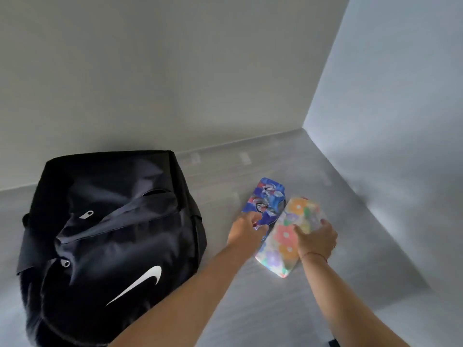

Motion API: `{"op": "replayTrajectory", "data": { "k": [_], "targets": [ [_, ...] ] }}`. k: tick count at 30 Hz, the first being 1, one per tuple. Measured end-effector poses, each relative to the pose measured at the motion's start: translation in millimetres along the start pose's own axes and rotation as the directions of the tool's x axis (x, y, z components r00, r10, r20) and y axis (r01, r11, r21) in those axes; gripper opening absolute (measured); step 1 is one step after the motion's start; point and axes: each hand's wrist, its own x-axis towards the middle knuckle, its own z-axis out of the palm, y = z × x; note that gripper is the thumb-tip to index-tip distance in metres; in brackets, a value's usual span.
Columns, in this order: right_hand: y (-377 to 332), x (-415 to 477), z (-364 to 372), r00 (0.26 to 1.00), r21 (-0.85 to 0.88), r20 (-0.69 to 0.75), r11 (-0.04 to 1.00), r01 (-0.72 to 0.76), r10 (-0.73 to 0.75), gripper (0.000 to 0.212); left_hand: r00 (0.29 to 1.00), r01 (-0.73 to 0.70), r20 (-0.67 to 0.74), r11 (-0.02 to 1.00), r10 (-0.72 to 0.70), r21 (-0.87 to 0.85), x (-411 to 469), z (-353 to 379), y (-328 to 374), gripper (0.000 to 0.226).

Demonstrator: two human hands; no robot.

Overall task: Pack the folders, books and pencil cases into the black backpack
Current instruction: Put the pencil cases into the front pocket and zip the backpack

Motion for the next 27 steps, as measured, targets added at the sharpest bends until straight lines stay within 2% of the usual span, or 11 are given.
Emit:
{"op": "replayTrajectory", "data": {
  "k": [3, 7, 9, 11, 14, 17, 19, 21, 23, 25, 27],
  "targets": [
    [19.1, 11.8, 9.1, 0.993, 0.224, 0.098, 0.971, -0.079, 0.058, 0.074, 0.996, -0.009, 0.087, 0.998, 0.003, 0.069, 7.2, 42.0, 6.9, 0.039],
    [20.7, 13.4, 13.1, 0.948, 0.449, 0.284, 0.853, -0.266, 0.146, 0.038, 0.985, -0.079, 0.166, 0.972, 0.042, 0.222, 11.1, 78.1, 9.7, 0.026],
    [18.9, 13.1, 8.6, 0.934, 0.443, 0.325, 0.848, -0.29, 0.149, 0.021, 0.985, -0.069, 0.172, 0.965, 0.025, 0.252, 11.6, 81.7, 12.9, 0.022],
    [18.8, 15.8, 3.1, 0.931, 0.432, 0.332, 0.854, -0.291, 0.15, 0.009, 0.976, -0.085, 0.214, 0.967, 0.032, 0.241, 11.2, 76.2, 14.1, 0.034],
    [17.2, 15.3, -6.6, 0.95, 0.39, 0.296, 0.895, -0.216, 0.1, 0.018, 0.975, -0.085, 0.218, 0.981, 0.046, 0.175, 9.8, 51.0, 13.5, 0.042],
    [4.4, 4.7, -17.6, 0.934, 0.53, 0.357, 0.82, -0.216, 0.016, 0.012, 0.993, -0.1, 0.079, 0.985, 0.089, 0.137, 5.4, 9.5, 15.8, 0.03],
    [-13.3, -8.2, -23.0, 0.892, 0.607, 0.448, 0.752, -0.257, -0.057, 0.011, 0.989, -0.144, -0.031, 0.985, 0.147, 0.092, 1.9, -26.8, 11.5, 0.027],
    [-36.6, -28.2, -21.3, 0.814, 0.64, 0.558, 0.709, -0.296, -0.163, 0.009, 0.954, -0.219, -0.175, 0.965, 0.242, 0.144, -0.5, -71.2, -0.3, 0.026],
    [-62.6, -56.1, -12.8, 0.718, 0.622, 0.652, 0.714, -0.322, -0.245, 0.012, 0.895, -0.231, -0.324, 0.94, 0.306, 0.25, -4.2, -121.5, -18.0, 0.029],
    [-86.2, -88.7, 2.7, 0.626, 0.58, 0.727, 0.74, -0.341, -0.282, 0.014, 0.828, -0.18, -0.459, 0.927, 0.323, 0.329, -11.1, -174.5, -41.0, 0.031],
    [-104.6, -122.8, 21.7, 0.537, 0.524, 0.793, 0.772, -0.359, -0.288, 0.015, 0.789, -0.079, -0.55, 0.933, 0.274, 0.351, -19.0, -223.2, -68.7, 0.03]
  ]
}}
